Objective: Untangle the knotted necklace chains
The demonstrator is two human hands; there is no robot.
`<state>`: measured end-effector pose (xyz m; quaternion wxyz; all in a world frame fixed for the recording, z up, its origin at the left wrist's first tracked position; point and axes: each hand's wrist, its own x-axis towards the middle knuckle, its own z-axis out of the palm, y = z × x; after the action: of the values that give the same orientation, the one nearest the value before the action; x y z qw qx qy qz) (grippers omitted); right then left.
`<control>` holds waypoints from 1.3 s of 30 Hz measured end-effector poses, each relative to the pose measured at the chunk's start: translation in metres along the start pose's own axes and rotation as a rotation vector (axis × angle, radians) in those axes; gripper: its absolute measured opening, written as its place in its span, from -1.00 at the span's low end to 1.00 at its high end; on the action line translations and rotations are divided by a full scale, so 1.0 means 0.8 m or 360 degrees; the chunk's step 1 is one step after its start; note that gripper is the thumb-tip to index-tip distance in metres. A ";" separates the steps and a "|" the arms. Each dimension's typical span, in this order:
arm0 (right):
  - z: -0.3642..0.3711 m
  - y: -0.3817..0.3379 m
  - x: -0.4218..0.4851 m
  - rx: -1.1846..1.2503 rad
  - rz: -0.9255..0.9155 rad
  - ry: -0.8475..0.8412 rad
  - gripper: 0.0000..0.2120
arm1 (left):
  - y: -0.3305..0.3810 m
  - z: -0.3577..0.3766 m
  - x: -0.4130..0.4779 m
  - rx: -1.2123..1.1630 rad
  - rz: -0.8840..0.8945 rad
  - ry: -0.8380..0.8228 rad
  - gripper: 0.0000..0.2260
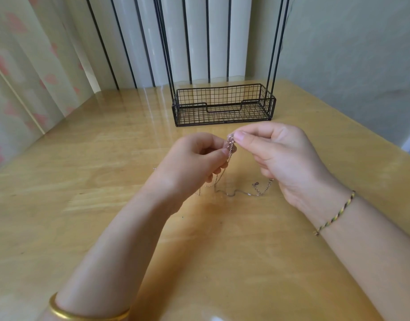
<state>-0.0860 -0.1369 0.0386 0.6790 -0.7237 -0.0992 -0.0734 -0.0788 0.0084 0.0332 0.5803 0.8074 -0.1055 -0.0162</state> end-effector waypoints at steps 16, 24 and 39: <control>-0.003 0.017 0.011 -0.0423 -0.0041 0.0144 -0.92 | -0.002 -0.004 0.002 -0.0183 -0.0002 0.0246 -0.90; 0.000 0.018 0.010 -0.0441 -0.0051 0.0088 -0.95 | 0.005 -0.012 0.003 -0.0667 -0.0174 0.0075 -0.89; -0.004 0.018 0.009 -0.0360 -0.0086 0.0061 -0.97 | 0.001 -0.012 0.004 -0.0532 0.0050 0.0393 -0.85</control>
<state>-0.0754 -0.1408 0.0270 0.5925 -0.7913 -0.0967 -0.1164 -0.0745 0.0162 0.0373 0.7150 0.6939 -0.0419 0.0746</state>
